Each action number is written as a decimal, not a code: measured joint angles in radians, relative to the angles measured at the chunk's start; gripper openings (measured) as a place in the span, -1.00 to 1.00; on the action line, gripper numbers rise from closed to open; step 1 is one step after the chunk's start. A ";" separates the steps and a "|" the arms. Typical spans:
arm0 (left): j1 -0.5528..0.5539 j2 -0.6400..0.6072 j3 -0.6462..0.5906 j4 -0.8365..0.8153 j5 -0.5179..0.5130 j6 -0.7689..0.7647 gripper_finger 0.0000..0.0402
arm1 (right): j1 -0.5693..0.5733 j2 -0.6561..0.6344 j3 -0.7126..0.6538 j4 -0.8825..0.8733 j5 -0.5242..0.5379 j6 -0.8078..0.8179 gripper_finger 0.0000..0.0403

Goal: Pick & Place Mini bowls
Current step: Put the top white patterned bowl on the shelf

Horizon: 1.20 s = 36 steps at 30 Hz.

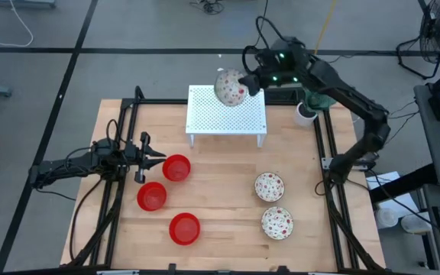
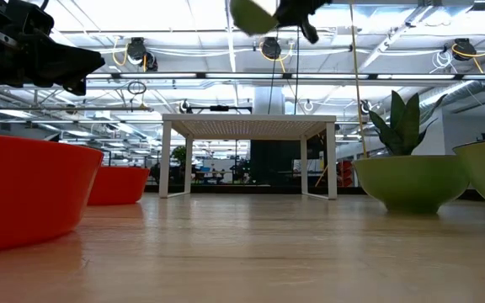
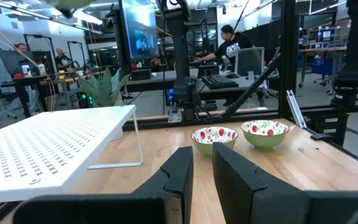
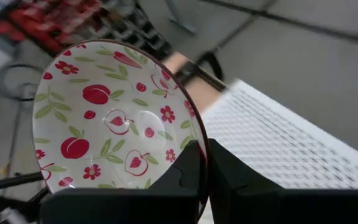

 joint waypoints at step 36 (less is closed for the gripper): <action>0.000 0.000 0.000 0.000 0.000 0.000 -0.68 | -0.152 0.136 -0.085 -0.496 -0.031 -0.071 -1.00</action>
